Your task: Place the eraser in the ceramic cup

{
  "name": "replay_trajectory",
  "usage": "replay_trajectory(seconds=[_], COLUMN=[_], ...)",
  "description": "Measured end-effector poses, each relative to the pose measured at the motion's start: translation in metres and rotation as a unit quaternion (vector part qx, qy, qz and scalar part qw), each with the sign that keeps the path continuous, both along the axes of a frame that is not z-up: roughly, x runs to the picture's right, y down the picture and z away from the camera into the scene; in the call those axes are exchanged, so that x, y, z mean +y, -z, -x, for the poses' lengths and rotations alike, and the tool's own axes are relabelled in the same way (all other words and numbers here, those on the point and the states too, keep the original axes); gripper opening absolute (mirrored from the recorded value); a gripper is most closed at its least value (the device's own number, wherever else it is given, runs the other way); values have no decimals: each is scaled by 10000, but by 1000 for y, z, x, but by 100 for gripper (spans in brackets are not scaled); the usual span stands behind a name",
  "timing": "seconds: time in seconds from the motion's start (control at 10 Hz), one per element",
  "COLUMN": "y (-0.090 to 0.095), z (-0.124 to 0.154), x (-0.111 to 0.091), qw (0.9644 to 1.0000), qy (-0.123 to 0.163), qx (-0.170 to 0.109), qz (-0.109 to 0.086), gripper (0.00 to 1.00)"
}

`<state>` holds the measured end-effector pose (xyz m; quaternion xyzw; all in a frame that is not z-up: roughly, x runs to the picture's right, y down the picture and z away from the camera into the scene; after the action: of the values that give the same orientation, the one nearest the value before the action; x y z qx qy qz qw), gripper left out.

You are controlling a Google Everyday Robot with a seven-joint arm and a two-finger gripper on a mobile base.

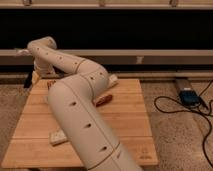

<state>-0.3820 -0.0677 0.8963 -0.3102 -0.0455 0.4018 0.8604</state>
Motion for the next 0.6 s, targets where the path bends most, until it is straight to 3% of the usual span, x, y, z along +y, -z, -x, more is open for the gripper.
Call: replay_trajectory(seconds=[0.4, 0.6], y=[-29, -47], z=[6, 7], x=[8, 24], qw=[9997, 9992], qy=[-39, -10], qx=[222, 369], qz=[22, 126], gripper=[80, 80])
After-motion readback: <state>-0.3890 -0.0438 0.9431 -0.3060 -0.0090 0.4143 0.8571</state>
